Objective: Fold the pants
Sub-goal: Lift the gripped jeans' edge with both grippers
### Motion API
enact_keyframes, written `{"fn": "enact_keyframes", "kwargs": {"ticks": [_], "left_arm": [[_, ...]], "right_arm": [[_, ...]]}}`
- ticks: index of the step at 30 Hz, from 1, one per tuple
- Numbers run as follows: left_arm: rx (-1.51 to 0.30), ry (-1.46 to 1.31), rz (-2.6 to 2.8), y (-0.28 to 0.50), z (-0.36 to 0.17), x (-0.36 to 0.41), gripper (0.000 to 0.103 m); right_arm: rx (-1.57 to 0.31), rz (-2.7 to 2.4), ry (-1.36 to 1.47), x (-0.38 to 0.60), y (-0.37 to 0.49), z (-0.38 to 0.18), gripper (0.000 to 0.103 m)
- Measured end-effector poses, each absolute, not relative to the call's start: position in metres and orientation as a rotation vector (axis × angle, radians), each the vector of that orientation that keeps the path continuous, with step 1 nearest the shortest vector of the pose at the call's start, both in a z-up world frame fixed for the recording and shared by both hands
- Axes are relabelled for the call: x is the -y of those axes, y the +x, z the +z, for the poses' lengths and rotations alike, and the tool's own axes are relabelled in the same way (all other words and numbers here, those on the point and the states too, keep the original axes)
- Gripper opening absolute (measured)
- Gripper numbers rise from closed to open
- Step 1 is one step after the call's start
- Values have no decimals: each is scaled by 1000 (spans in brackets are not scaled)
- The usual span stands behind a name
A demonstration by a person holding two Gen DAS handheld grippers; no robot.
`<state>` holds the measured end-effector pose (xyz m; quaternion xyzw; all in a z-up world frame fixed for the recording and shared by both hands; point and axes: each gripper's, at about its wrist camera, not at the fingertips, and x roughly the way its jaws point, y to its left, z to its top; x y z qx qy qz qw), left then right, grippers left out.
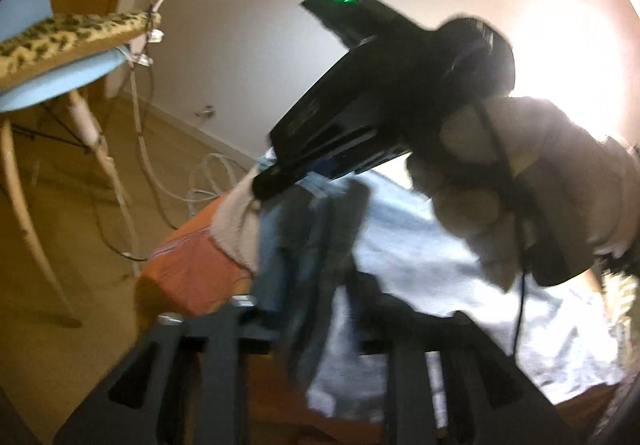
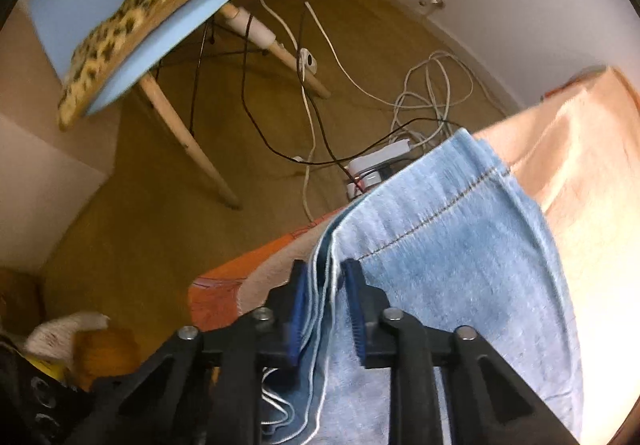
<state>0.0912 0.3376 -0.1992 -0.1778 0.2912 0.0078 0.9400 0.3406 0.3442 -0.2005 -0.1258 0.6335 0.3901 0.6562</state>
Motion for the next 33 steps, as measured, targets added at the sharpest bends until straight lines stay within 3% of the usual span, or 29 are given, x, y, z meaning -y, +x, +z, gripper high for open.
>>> {"fn": "enact_keyframes", "kwargs": {"ticks": [1,8,16,33], "left_arm": [[-604,-357,35,94,-201,-339,47],[-624,-352,20,102,-207,-344,47],[-576,-351,-49,94,-193,-339,21],[-571,-357,-307,81,-126,-270,18]], "right_arm": [[-1447,885,-254,-342,343,-200,11],[-1475,877,-111,-329,350,-196,7],[-1451,910,53,-301,352,-182,5],[-1242,867,280,-198,333,-97,4]]}}
